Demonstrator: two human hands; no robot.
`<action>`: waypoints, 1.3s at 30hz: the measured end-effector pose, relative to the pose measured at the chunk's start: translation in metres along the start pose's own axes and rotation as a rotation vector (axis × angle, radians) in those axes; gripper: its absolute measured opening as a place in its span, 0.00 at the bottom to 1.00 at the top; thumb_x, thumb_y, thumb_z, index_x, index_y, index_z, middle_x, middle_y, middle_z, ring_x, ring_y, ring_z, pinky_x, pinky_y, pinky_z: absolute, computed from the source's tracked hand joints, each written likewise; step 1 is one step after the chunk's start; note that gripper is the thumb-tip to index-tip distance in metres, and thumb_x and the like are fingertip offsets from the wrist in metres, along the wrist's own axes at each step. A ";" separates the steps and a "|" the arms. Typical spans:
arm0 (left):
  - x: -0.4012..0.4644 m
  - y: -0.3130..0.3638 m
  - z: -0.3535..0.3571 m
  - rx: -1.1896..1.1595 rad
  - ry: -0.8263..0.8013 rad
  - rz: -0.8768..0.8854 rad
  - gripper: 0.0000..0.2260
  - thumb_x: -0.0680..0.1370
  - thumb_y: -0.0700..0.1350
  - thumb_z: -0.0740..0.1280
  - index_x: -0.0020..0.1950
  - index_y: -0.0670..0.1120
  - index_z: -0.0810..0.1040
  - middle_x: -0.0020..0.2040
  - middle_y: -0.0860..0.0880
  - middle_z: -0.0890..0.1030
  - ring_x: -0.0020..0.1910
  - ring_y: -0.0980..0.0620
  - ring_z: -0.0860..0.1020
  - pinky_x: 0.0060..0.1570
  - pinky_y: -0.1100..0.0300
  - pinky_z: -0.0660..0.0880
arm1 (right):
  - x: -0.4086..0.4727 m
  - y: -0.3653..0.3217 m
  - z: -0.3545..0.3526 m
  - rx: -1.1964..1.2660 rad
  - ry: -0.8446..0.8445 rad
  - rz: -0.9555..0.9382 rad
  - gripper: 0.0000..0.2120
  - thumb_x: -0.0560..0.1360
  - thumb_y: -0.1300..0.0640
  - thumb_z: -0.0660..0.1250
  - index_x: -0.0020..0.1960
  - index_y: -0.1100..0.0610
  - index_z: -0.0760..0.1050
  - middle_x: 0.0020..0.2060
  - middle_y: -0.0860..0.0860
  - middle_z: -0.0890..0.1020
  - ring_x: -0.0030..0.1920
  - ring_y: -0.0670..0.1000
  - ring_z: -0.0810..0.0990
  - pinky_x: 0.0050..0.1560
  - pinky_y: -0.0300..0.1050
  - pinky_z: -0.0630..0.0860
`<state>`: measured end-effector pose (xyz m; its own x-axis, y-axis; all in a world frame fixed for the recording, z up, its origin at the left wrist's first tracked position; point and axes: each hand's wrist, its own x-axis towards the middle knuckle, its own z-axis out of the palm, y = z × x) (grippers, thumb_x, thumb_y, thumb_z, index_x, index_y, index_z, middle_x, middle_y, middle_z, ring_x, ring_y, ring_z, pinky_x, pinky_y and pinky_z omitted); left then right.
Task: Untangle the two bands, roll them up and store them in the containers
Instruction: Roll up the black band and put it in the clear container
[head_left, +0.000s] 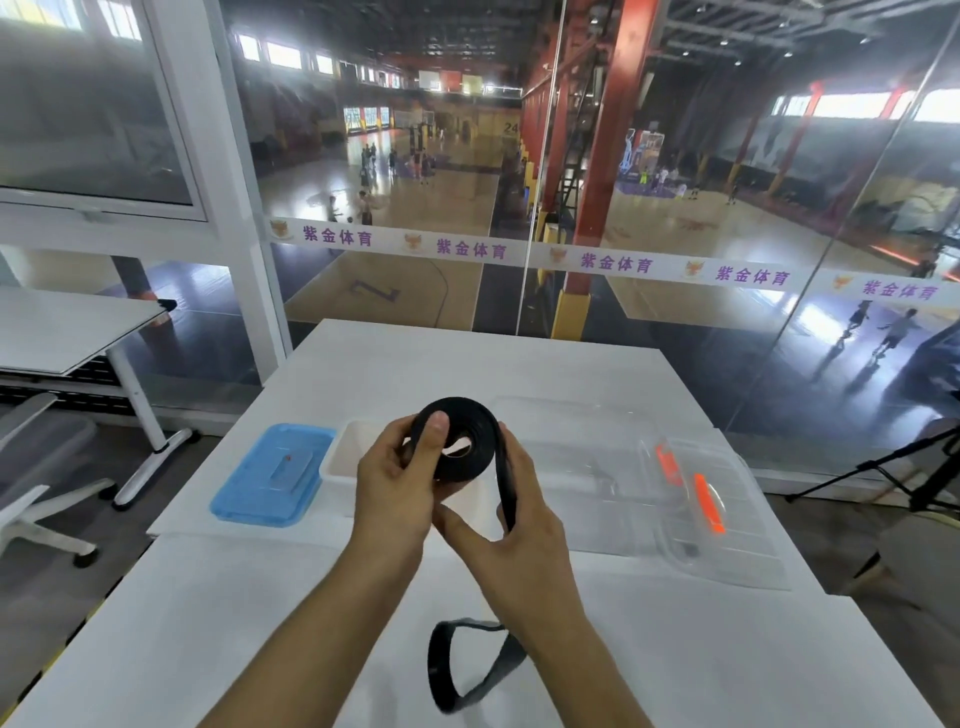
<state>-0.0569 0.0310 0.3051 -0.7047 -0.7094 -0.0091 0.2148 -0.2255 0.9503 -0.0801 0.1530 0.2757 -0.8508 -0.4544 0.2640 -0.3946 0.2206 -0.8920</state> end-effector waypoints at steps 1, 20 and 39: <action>-0.003 -0.003 0.002 -0.022 0.021 -0.008 0.13 0.79 0.50 0.70 0.59 0.43 0.81 0.53 0.43 0.87 0.53 0.42 0.86 0.56 0.44 0.83 | 0.000 -0.002 0.004 0.010 0.020 0.016 0.43 0.71 0.42 0.75 0.79 0.31 0.55 0.72 0.28 0.71 0.71 0.33 0.71 0.73 0.42 0.72; 0.003 0.029 -0.053 0.492 -0.710 -0.142 0.18 0.73 0.58 0.75 0.60 0.52 0.85 0.57 0.49 0.87 0.60 0.48 0.83 0.62 0.50 0.79 | 0.026 -0.015 -0.056 -0.251 -0.568 -0.148 0.43 0.67 0.56 0.83 0.75 0.32 0.68 0.65 0.31 0.79 0.69 0.36 0.75 0.70 0.37 0.72; -0.004 0.015 -0.021 0.194 -0.150 0.192 0.15 0.74 0.57 0.67 0.54 0.50 0.83 0.46 0.52 0.88 0.49 0.56 0.85 0.47 0.64 0.81 | 0.005 -0.014 -0.036 -0.045 -0.289 -0.027 0.47 0.72 0.52 0.79 0.76 0.24 0.54 0.39 0.45 0.77 0.38 0.43 0.71 0.46 0.42 0.76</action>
<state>-0.0366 0.0166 0.3133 -0.7584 -0.6174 0.2089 0.2310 0.0451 0.9719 -0.0908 0.1786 0.3030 -0.7083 -0.6862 0.1659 -0.4361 0.2405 -0.8672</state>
